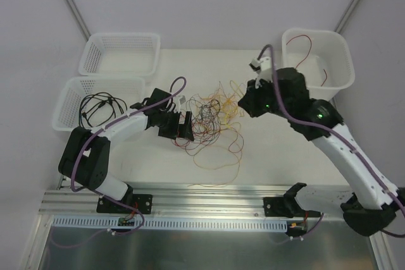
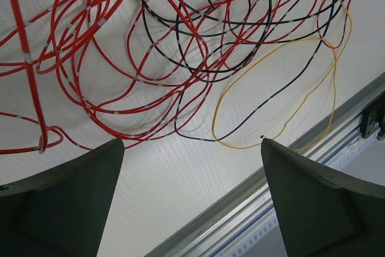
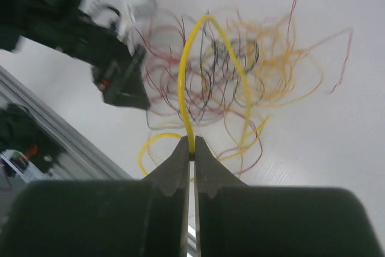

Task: Untangle the cables

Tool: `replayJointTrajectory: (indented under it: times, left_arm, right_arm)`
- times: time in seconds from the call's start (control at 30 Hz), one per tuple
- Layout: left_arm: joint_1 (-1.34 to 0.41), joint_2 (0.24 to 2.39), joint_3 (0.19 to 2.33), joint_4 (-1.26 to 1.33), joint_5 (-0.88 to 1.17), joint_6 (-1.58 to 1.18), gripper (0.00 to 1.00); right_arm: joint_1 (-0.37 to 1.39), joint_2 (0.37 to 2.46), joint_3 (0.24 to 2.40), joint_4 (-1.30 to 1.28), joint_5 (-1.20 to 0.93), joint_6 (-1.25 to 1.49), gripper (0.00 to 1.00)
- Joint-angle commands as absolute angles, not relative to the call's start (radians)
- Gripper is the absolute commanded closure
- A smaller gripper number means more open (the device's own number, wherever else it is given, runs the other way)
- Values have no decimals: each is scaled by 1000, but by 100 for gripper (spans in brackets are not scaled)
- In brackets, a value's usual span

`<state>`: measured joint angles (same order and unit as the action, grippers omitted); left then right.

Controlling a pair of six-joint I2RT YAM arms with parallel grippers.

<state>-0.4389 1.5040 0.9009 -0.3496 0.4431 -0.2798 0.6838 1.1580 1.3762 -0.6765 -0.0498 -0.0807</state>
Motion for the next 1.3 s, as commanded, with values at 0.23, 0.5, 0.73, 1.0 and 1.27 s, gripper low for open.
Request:
replayJointTrajectory:
  times: [0.23, 0.5, 0.73, 1.0, 1.27]
  left_arm:
    - [-445, 1480, 925, -357, 453, -284, 1]
    - [-451, 1453, 928, -357, 459, -270, 1]
    - [-518, 1277, 916, -325, 439, -199, 1]
    - [-777, 1011, 824, 50, 353, -109, 1]
    - [-942, 1248, 861, 345, 265, -9, 1]
  right_arm:
    - [687, 884, 1720, -609, -12, -166, 99]
    - [687, 816, 1643, -457, -6, -153, 99]
    - [689, 825, 1503, -535, 20, -42, 99]
    - [687, 887, 1611, -629, -41, 55, 99]
    - [689, 887, 1701, -657, -66, 89, 99]
